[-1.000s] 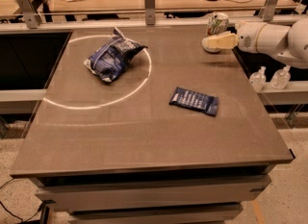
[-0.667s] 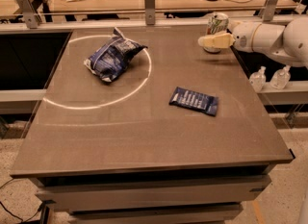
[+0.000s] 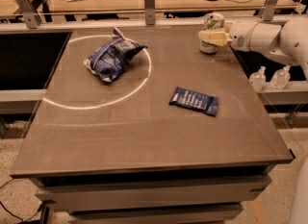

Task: Move 7up can near rxbar blueberry

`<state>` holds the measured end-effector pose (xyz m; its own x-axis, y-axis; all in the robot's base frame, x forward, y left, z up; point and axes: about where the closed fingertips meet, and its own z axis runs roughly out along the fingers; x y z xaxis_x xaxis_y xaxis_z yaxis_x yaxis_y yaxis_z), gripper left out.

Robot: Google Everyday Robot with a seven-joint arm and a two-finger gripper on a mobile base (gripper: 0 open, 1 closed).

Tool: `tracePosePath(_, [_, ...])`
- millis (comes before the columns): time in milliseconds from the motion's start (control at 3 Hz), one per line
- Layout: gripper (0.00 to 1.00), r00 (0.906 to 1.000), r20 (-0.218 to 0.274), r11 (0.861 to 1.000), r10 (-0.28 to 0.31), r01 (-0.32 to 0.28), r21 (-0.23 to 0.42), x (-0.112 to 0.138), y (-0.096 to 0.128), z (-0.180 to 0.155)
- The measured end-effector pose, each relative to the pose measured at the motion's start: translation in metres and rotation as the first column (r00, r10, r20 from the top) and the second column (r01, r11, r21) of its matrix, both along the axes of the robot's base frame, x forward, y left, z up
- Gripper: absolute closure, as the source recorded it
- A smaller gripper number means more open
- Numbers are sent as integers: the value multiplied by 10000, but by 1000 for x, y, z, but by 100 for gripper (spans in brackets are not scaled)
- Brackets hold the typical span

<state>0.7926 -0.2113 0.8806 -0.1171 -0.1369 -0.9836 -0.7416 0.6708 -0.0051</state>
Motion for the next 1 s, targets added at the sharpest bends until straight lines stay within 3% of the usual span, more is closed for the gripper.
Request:
tracePosePath(667, [97,9993,-160,9992,350,-352,-164,-21,-6,9])
tracePosePath(1000, [100,9970,-547,9976,553,-575,-381,-52,-11,24])
